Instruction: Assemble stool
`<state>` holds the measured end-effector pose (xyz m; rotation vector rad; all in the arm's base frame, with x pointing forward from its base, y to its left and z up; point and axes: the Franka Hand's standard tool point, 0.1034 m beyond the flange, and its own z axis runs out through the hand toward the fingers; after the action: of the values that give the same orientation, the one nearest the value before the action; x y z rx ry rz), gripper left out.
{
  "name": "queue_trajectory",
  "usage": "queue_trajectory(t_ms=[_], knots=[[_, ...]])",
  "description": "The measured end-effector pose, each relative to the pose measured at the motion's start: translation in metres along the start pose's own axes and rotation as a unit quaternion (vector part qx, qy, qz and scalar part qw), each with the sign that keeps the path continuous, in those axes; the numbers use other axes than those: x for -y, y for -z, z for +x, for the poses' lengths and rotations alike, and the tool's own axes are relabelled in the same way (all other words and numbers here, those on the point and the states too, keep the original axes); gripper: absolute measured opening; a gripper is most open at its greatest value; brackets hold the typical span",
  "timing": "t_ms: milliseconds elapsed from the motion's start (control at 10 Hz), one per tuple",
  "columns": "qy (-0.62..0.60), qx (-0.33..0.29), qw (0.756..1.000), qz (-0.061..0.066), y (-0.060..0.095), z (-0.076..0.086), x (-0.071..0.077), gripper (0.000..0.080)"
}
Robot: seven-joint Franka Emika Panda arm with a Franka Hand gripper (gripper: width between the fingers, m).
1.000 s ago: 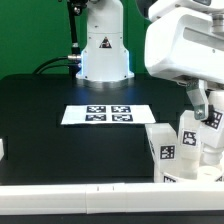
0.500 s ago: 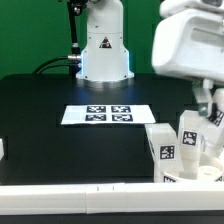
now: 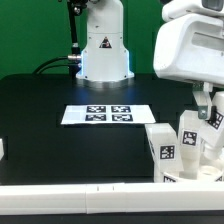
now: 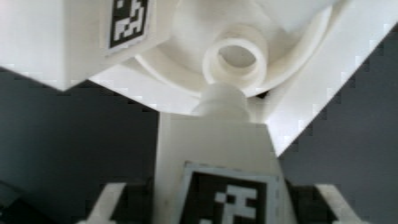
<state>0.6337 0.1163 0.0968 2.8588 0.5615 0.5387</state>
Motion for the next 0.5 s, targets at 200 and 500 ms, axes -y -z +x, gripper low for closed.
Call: queue_trajectory(t_ms=[200,500], knots=[[-0.006,0.004,1.000,-0.001,-0.0055,-0.0049,-0.0024,0.0321],[-0.002,0.008,1.000,0.001,-0.0102,-0.0081,0.0054,0.0321]])
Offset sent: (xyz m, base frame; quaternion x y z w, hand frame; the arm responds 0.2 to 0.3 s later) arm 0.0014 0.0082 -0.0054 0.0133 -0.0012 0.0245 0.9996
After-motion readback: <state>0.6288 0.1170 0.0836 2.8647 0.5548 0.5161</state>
